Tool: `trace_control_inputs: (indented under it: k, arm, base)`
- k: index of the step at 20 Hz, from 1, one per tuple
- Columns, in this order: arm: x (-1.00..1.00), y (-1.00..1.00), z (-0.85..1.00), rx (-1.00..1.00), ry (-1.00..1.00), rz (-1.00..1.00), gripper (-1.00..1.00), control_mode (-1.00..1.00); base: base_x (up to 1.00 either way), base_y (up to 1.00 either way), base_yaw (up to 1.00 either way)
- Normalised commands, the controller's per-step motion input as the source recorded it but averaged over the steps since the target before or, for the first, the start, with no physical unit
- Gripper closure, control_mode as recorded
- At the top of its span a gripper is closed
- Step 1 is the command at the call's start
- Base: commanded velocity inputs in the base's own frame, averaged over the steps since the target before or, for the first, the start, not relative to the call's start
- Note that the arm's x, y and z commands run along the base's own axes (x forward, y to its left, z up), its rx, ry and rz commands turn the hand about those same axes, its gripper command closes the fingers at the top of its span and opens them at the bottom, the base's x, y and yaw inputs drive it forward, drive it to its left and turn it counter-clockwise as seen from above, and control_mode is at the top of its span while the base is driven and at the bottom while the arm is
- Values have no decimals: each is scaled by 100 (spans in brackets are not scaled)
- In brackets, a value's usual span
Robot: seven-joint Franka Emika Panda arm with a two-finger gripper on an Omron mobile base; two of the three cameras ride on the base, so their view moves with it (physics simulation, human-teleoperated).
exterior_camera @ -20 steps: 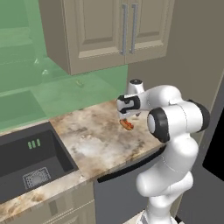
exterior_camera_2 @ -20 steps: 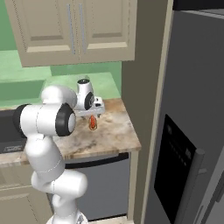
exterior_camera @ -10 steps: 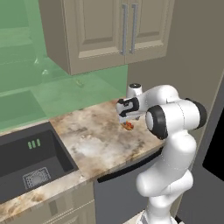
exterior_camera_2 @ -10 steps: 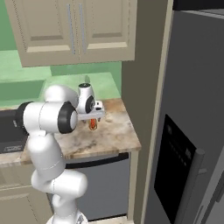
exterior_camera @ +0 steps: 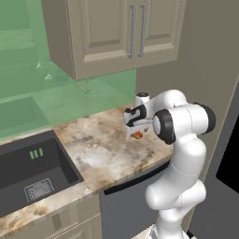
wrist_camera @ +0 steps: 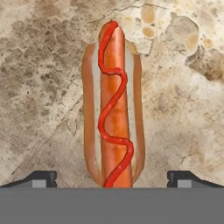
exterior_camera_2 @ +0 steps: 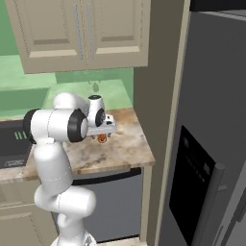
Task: Store the hot dog in the freezer for long-term storage. Close the freezer door after placing the cooked food.
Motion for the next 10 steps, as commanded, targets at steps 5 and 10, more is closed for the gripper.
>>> trace_control_inputs:
  k: [5,10]
  arm:
    - [9,0,-14,0,2,0,-100,-100]
    - [3,0,-12,0,1,0,-100,-100]
  base:
    - [0,0,0]
    - [0,0,0]
